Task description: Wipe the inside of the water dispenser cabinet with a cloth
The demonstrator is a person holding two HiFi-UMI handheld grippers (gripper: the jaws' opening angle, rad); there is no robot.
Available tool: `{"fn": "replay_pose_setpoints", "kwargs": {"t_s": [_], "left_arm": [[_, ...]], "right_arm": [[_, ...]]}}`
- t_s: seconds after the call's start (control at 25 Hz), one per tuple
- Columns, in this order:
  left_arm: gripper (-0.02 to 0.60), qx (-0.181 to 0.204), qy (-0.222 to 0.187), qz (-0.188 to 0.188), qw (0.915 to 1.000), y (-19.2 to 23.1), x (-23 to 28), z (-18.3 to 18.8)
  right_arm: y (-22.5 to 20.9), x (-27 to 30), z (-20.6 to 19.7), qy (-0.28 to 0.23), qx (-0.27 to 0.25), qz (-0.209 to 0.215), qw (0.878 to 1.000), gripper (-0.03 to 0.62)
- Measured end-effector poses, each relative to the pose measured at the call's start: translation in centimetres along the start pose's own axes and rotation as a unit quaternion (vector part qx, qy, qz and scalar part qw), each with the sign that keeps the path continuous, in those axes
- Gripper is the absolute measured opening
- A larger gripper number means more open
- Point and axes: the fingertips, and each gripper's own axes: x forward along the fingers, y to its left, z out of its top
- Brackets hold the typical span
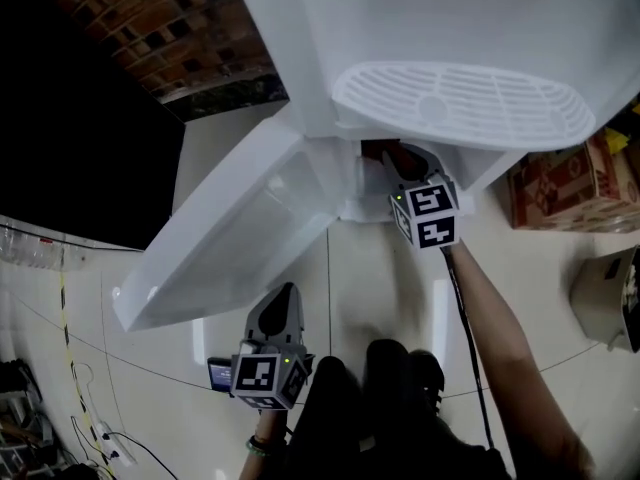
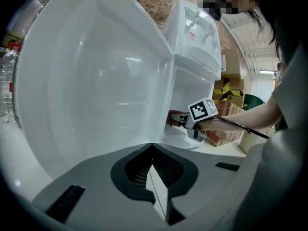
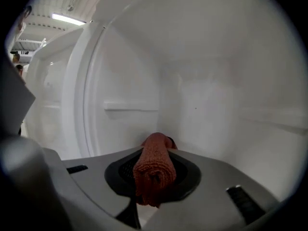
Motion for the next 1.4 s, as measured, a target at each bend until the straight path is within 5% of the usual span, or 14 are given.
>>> {"fn": "replay_pose_setpoints", "kwargs": {"t_s": [0.2, 0.56, 0.84, 0.96, 1.24, 1.4], "left_arm": [[-0.017, -0.019, 0.000, 0.015, 0.9997, 1.2, 0.3, 0.7], [-0.017, -0.016, -0.004, 0.016, 0.9997, 1.5, -0.3, 0.1], [-0.017, -0.022, -0.014, 0.016, 0.9995, 1.6, -0.8, 0.7], [-0.017, -0.023, -0.016, 0.019, 0.9994, 2.0, -1.1, 0.7], [-0.017, -0.029, -0.017, 0.013, 0.9994, 1.2, -1.1, 1.0], [-0.017, -0.027, -0.016, 0.015, 0.9994, 1.5, -1.2, 0.8]], "right_arm": [[0.4, 2.0, -1.1, 0.034, 0.007, 0.005, 0.999, 0.075], [-7.5, -1.8, -4.6, 0.091, 0.084, -0.123, 0.985, 0.075], [-9.1, -4.0, -4.6, 0.097, 0.102, -0.171, 0.975, 0.075], [-7.2, -4.2, -3.2, 0.075, 0.109, -0.149, 0.980, 0.075], [4.7, -2.8, -1.2, 0.055, 0.083, -0.015, 0.995, 0.075], [5.1, -2.6, -2.9, 0.072, 0.082, -0.020, 0.994, 0.075]]}}
